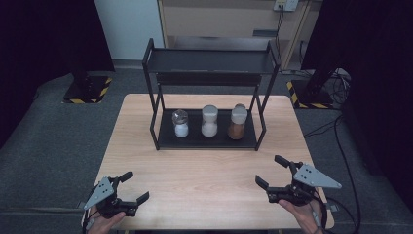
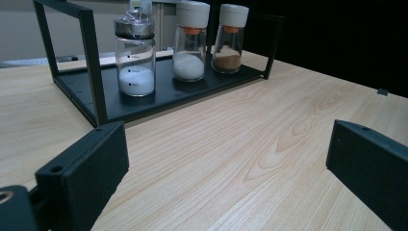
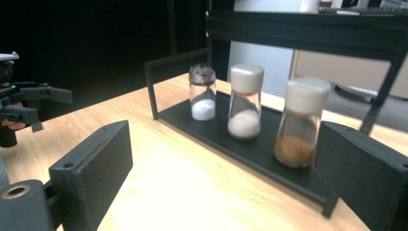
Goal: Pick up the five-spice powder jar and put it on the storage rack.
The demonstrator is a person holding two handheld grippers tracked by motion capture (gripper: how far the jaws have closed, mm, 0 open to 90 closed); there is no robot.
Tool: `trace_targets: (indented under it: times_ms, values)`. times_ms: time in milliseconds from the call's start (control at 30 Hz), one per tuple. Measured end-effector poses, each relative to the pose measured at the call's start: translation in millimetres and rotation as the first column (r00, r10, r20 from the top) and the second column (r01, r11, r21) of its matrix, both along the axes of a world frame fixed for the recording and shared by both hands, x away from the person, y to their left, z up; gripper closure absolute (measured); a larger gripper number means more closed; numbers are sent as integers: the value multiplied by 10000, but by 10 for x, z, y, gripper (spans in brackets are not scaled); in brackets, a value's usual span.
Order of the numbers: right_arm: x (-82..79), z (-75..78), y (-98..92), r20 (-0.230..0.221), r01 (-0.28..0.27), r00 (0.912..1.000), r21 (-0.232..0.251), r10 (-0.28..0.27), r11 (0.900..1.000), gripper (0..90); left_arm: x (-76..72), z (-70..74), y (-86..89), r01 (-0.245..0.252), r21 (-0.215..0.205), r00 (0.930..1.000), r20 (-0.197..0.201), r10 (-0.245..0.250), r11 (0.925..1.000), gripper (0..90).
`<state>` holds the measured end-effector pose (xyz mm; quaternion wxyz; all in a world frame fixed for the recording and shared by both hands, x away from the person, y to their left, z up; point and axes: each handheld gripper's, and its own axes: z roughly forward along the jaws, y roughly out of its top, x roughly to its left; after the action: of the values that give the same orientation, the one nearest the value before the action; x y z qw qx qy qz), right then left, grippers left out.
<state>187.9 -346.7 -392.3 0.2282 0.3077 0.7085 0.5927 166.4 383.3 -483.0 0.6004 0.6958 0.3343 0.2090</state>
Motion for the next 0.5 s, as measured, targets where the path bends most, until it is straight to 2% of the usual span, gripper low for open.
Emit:
trace_targets:
  times_ms: [233, 500]
  values:
    - [-97, -183, -78, -314, 380, 9988, 5, -380, 9993, 71, 1, -1, -4, -16, 8, 10000, 4, 16, 10000, 0]
    - [-160, -295, -96, -460, 597, 9971, -229, -607, 9980, 71, 2, -1, -3, -3, 3, 10000, 4, 3, 10000, 1]
